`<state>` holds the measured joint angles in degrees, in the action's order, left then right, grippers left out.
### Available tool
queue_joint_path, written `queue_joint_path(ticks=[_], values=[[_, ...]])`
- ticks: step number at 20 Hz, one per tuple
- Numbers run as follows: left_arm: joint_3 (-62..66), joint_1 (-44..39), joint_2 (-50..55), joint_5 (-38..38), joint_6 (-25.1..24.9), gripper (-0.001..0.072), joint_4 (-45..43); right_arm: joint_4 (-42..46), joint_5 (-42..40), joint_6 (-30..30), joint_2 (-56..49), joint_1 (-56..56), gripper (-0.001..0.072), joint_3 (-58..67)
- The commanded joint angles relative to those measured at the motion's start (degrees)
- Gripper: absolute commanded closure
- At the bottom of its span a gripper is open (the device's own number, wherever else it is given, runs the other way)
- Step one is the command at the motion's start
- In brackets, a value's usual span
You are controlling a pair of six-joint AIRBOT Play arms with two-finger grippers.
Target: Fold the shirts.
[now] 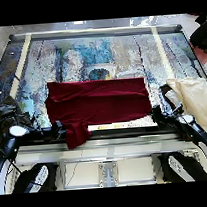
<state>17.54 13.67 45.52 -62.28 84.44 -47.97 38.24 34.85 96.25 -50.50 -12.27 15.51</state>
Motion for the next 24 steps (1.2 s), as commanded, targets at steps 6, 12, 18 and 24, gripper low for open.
queue_joint_path(ticks=[6, 12, 18, 24], values=[[14.4, 3.6, -16.5, -4.8, -0.3, 0.0698, -2.6, 20.9, 25.9, -7.3, 8.1, 0.0, 0.0700, 22.2], [30.4, 0.0, -4.1, 1.5, -3.0, 0.0700, -9.6, 23.4, 24.6, -9.0, 3.0, 3.0, 0.0701, 32.7], [44.8, -13.7, 23.6, 12.1, -4.6, 0.0699, -24.5, 24.7, 17.3, -10.8, -17.7, 8.0, 0.0701, 37.1], [54.4, -15.8, 42.8, 13.3, -1.3, 0.0698, -33.7, 24.2, 7.2, -10.4, -30.7, 8.2, 0.0701, 42.0]])
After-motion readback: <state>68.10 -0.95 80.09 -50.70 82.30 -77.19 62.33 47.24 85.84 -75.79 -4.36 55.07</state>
